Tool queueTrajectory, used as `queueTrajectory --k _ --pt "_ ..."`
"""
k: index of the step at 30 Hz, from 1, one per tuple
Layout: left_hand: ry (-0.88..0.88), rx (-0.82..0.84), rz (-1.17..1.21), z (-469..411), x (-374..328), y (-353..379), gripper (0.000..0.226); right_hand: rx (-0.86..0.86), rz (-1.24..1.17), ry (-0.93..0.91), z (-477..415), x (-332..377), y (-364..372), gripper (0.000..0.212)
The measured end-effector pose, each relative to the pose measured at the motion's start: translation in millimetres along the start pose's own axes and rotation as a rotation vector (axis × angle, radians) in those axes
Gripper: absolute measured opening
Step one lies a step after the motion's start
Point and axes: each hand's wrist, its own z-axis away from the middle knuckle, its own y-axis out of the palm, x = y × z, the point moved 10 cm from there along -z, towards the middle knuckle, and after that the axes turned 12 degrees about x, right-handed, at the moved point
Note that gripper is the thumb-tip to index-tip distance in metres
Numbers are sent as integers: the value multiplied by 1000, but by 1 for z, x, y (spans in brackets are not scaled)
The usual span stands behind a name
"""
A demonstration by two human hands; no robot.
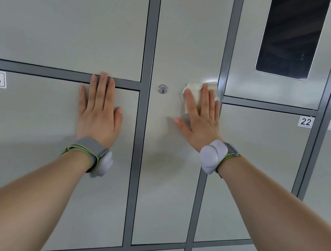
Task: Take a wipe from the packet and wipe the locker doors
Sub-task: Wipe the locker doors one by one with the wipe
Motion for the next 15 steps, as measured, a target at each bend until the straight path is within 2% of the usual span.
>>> queueTrajectory --k 10,15 --pt "-6 26 -16 2 0 3 64 122 40 -79 44 13 47 81" --pt "8 21 -21 4 -1 4 63 27 -74 -25 15 6 11 74"
